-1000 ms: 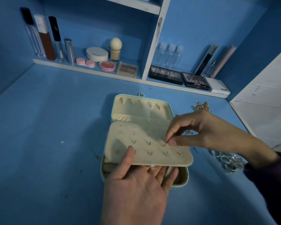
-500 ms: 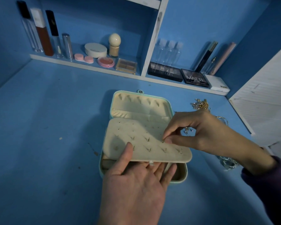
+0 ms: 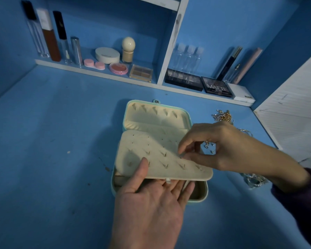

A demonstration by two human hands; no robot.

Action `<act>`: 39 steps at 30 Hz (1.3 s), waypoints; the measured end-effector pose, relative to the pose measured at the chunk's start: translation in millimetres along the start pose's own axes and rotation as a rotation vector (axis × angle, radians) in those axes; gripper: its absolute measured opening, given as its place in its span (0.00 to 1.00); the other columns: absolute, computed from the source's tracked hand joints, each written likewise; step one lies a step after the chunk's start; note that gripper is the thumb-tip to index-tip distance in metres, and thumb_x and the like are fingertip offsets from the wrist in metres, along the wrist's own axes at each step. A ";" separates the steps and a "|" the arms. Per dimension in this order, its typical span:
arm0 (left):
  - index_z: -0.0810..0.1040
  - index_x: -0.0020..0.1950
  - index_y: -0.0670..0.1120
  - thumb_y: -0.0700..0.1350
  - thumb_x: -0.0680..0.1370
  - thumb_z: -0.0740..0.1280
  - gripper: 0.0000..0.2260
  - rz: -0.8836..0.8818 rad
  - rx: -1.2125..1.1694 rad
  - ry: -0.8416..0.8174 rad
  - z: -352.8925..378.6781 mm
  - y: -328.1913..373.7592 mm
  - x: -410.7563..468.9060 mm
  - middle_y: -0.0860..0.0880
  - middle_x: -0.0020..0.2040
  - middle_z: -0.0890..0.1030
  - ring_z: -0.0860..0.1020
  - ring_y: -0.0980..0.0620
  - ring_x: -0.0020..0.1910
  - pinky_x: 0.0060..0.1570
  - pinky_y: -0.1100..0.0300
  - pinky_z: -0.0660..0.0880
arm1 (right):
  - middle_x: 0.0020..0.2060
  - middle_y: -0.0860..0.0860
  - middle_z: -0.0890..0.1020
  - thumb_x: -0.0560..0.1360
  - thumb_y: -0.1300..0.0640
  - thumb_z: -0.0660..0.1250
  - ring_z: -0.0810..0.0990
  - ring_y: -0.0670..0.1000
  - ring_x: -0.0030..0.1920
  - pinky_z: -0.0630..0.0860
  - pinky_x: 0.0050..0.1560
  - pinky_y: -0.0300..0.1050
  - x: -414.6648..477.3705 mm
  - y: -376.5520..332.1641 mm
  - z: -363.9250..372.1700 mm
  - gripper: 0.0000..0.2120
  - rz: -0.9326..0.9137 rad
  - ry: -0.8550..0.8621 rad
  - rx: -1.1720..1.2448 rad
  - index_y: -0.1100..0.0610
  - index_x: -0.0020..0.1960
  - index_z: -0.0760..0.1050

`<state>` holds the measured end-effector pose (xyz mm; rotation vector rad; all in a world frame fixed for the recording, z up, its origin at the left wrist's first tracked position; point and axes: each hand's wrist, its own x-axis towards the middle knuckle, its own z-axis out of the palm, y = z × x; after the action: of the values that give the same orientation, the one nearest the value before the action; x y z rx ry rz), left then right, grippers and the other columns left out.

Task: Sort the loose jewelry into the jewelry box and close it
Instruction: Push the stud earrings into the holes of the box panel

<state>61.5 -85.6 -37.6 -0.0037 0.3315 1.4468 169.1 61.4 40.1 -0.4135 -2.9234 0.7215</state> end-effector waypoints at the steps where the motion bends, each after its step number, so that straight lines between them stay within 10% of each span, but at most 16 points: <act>1: 0.81 0.57 0.38 0.50 0.54 0.82 0.35 0.005 -0.003 0.008 0.4 0.1 -0.5 0.40 0.62 0.78 0.79 0.44 0.59 0.57 0.46 0.72 | 0.40 0.46 0.82 0.72 0.57 0.69 0.80 0.44 0.39 0.76 0.42 0.35 1.0 -0.3 -0.5 0.05 -0.002 -0.014 -0.016 0.55 0.47 0.82; 9: 0.80 0.55 0.35 0.56 0.70 0.61 0.27 -0.012 -0.138 0.192 12.0 0.2 -1.7 0.36 0.56 0.81 0.78 0.41 0.59 0.60 0.46 0.69 | 0.37 0.46 0.80 0.70 0.59 0.68 0.76 0.45 0.39 0.74 0.42 0.40 5.0 -5.2 0.5 0.04 -0.044 -0.057 -0.148 0.56 0.44 0.80; 24: 0.77 0.60 0.35 0.55 0.70 0.61 0.28 -0.025 -0.150 0.237 19.4 2.3 -4.7 0.36 0.59 0.80 0.73 0.42 0.64 0.66 0.47 0.63 | 0.34 0.45 0.76 0.71 0.56 0.65 0.69 0.43 0.38 0.70 0.37 0.38 7.0 -11.5 3.2 0.04 -0.086 -0.101 -0.348 0.54 0.40 0.77; 39: 0.76 0.63 0.34 0.50 0.61 0.76 0.35 0.015 -0.072 0.115 38.9 16.4 0.0 0.38 0.58 0.81 0.74 0.43 0.64 0.62 0.46 0.69 | 0.38 0.58 0.83 0.74 0.63 0.62 0.81 0.53 0.41 0.76 0.47 0.41 -11.7 13.6 0.0 0.10 0.333 0.346 0.784 0.61 0.50 0.80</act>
<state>54.2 -75.6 2.7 -0.1437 0.3734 1.4758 183.6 69.6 33.4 -0.8204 -2.0491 1.5533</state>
